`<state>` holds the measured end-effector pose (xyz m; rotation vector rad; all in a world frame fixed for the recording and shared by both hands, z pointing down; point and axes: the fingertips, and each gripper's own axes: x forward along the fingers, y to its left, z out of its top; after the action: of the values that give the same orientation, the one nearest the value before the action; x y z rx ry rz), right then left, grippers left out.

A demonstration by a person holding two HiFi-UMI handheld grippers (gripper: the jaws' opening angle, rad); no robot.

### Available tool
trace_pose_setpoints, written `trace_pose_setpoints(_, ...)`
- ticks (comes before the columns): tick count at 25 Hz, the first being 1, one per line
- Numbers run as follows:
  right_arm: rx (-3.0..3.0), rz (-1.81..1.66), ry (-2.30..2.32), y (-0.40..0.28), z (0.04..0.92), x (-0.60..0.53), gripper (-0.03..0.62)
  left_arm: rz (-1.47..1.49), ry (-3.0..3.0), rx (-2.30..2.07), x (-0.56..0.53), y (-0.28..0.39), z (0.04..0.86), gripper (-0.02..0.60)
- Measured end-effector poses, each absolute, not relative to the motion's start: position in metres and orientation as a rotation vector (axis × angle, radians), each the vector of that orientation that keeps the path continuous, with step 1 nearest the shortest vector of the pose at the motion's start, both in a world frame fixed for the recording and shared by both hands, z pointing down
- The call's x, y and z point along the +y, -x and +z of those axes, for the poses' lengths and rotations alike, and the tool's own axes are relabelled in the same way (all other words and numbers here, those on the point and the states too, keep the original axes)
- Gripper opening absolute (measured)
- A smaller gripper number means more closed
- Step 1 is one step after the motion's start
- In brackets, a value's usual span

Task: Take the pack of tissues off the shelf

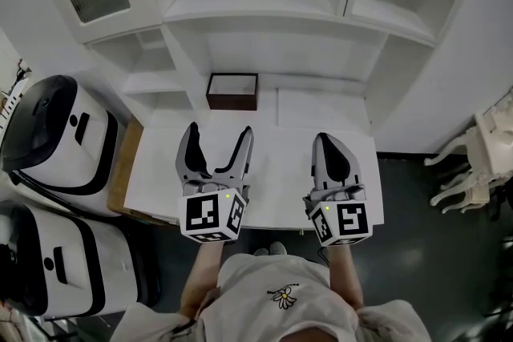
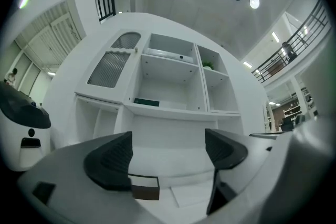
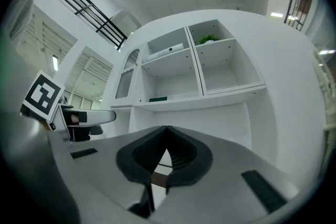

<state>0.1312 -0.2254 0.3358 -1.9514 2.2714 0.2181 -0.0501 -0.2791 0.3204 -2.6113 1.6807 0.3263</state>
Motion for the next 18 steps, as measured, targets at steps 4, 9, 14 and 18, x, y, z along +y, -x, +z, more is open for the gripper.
trace_pose_setpoints(4, 2.27, 0.214, 1.952, -0.131, 0.337, -0.227, 0.003, 0.298, 2.613, 1.698, -0.284, 0.051, 0.323, 0.425)
trace_pose_setpoints(9, 2.27, 0.217, 1.95, -0.133, 0.336, -0.228, 0.003, 0.271, 2.62, 1.684, -0.29, 0.048, 0.321, 0.426)
trace_pose_setpoints(14, 2.277, 0.232, 1.946, -0.135, 0.329, -0.231, 0.003, 0.263, 2.627, 1.664, -0.302, 0.044, 0.305, 0.426)
trace_pose_setpoints(18, 2.271, 0.252, 1.946, -0.138, 0.319, -0.234, 0.003, 0.263, 2.639, 1.645, -0.312, 0.038, 0.293, 0.426)
